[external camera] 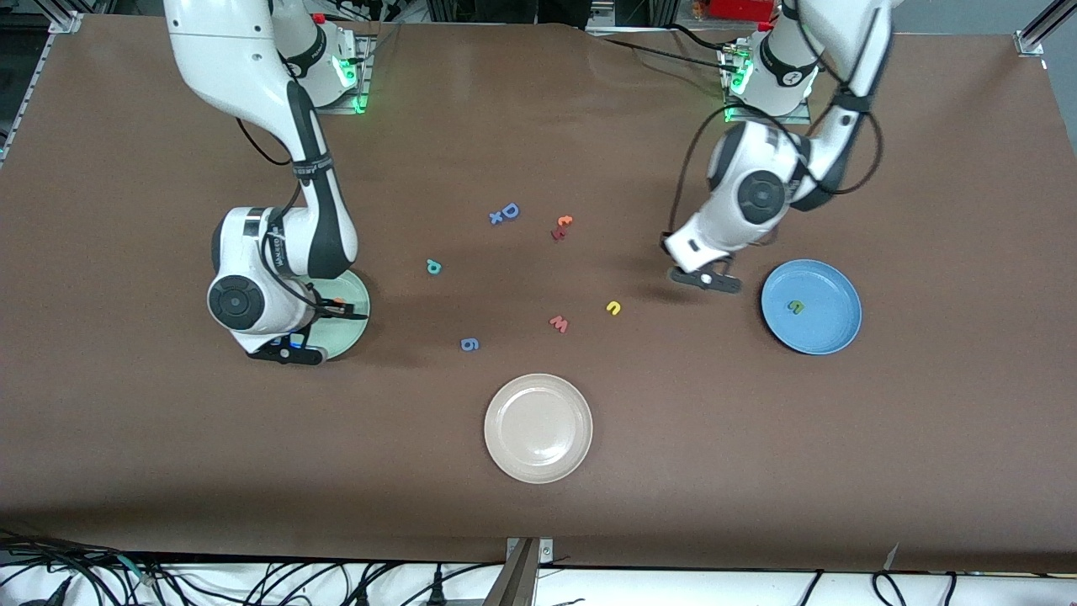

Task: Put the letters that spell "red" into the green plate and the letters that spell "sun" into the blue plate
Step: 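Drop the teal r on the plate while the left gripper grasps the s, then lower the left gripper's s onto the blue plate while the right gripper returns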

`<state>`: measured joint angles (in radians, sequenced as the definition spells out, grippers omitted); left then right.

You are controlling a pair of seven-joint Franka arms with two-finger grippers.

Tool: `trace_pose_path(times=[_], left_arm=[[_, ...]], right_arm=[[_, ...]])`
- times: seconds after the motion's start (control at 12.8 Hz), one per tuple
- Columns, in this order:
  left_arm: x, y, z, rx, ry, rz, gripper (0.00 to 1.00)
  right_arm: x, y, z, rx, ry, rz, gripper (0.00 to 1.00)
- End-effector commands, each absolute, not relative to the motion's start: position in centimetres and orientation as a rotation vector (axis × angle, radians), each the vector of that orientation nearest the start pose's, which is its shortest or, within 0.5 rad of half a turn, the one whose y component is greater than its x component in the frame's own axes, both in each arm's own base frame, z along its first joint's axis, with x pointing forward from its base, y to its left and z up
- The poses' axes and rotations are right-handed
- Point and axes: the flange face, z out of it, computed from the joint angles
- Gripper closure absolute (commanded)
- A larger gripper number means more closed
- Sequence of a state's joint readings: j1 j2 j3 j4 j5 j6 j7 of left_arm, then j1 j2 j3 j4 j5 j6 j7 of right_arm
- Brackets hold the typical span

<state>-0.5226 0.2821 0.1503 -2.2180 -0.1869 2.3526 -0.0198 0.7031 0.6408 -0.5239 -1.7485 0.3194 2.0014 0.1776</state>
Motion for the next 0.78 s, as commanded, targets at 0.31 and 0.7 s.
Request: trace_pose_path(times=[0.31, 0.7], left_arm=[[53.1, -6.1, 23.3, -3.038, 0.668, 0.233, 1.0], [53.5, -3.3, 19.5, -3.003, 0.659, 0.216, 0.97]], right_arm=[[56.6, 28.4, 23.0, -3.139, 0.623, 0.393, 0.0], [51.2, 31.1, 20.3, -3.098, 0.872, 0.225, 0.01]])
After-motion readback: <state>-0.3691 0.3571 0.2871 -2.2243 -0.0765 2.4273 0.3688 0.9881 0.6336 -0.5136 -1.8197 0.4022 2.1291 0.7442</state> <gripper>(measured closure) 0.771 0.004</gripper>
